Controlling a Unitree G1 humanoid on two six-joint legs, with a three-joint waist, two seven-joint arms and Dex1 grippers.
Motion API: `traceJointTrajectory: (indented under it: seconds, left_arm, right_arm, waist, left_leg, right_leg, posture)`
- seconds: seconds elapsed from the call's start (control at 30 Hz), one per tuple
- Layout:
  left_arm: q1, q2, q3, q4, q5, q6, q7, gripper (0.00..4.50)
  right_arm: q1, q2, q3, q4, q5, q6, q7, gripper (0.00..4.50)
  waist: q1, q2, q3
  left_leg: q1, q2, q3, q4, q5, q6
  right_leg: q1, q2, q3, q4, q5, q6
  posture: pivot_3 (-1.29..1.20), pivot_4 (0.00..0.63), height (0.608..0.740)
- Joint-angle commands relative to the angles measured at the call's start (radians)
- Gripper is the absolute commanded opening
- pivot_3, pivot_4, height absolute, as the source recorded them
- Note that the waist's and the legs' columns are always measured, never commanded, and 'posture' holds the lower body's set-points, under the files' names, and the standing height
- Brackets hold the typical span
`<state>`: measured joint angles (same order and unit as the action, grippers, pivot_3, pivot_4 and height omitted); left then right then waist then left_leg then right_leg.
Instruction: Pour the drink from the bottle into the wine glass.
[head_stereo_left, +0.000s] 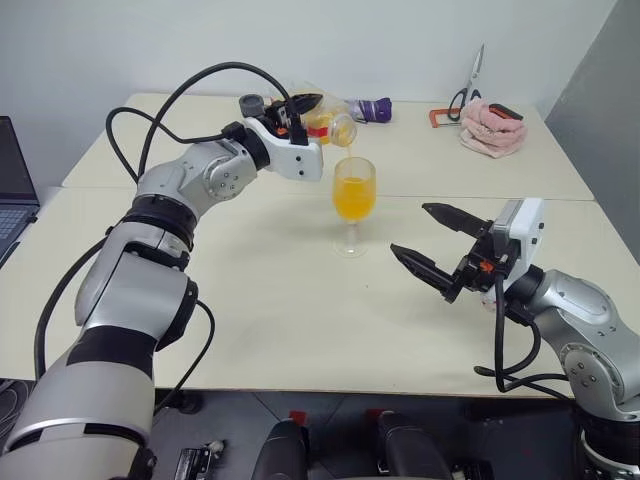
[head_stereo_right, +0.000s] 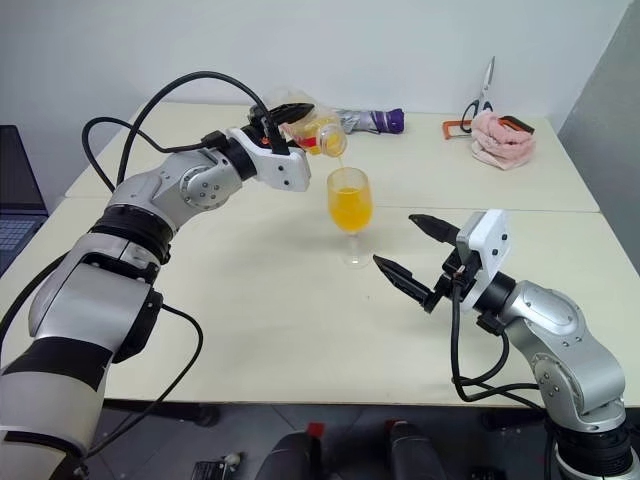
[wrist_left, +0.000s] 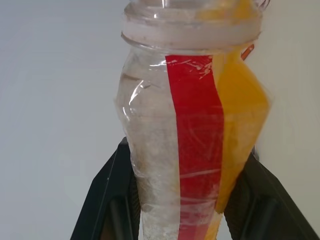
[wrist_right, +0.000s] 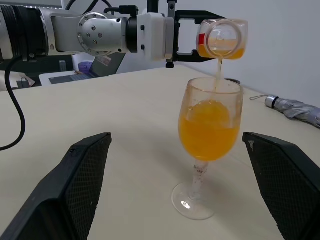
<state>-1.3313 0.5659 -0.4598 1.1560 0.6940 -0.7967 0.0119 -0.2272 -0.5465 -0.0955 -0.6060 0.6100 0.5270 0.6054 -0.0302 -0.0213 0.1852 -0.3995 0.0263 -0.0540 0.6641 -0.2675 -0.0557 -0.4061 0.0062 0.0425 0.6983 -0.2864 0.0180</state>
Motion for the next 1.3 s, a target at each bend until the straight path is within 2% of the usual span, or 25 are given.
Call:
traceJointTrajectory:
  seconds: [0.03, 0.4, 0.63, 0.8, 1.03, 1.3]
  left_arm:
    - [-0.014, -0.004, 0.07, 0.002, -0.088, 0.02, -0.044, 1.71]
    - [0.034, -0.052, 0.186, -0.017, -0.272, 0.09, -0.22, 1.71]
    - [0.08, -0.092, 0.396, -0.068, -0.551, 0.315, -0.423, 1.71]
    - [0.198, -0.08, 0.508, -0.216, -0.689, 0.515, -0.494, 1.69]
    - [0.435, -0.054, 0.622, -0.521, -0.808, 0.83, -0.47, 1.69]
    - [0.6, -0.039, 0.708, -0.719, -0.887, 1.071, -0.426, 1.69]
  right_arm:
    - [-0.019, -0.001, -0.004, -0.029, 0.005, -0.015, -0.004, 4.5]
    - [-0.029, 0.006, 0.003, -0.026, -0.006, -0.023, -0.008, 4.5]
    - [-0.041, -0.004, 0.022, -0.042, -0.007, -0.002, -0.014, 4.5]
    - [-0.065, -0.024, 0.07, -0.053, -0.005, 0.03, -0.002, 4.5]
    - [-0.134, -0.088, 0.18, -0.035, -0.035, 0.08, 0.058, 4.5]
    - [-0.219, -0.041, 0.261, 0.042, -0.1, 0.091, 0.056, 4.5]
  waist:
    - [-0.001, 0.0, 0.0]
    - [0.0, 0.0, 0.0]
    - [-0.003, 0.0, 0.0]
    - [-0.005, 0.0, 0.0]
    - [-0.006, 0.0, 0.0]
    - [-0.001, 0.0, 0.0]
  left_leg:
    - [0.0, 0.0, 0.0, 0.0, 0.0, 0.0]
    - [0.0, 0.0, 0.0, 0.001, 0.0, 0.0]
    - [0.0, 0.0, 0.0, 0.001, 0.0, 0.0]
    - [0.001, 0.001, 0.0, 0.001, 0.0, 0.0]
    - [0.0, 0.001, -0.001, 0.002, 0.0, 0.0]
    - [0.0, 0.001, -0.002, 0.005, 0.0, 0.0]
  right_leg:
    - [0.0, 0.0, 0.0, 0.0, 0.0, 0.0]
    - [0.0, 0.0, 0.0, 0.0, 0.0, 0.0]
    - [0.0, 0.0, 0.0, 0.001, 0.0, 0.0]
    - [0.0, 0.0, 0.0, 0.001, 0.0, 0.0]
    - [0.0, 0.0, 0.0, 0.002, 0.0, 0.0]
    - [0.0, 0.0, -0.001, 0.004, 0.0, 0.0]
  posture:
    - [0.0, 0.15, 0.74]
    - [0.0, 0.15, 0.74]
    - [0.0, 0.15, 0.74]
    - [0.0, 0.15, 0.74]
    - [0.0, 0.15, 0.74]
    - [0.0, 0.15, 0.74]
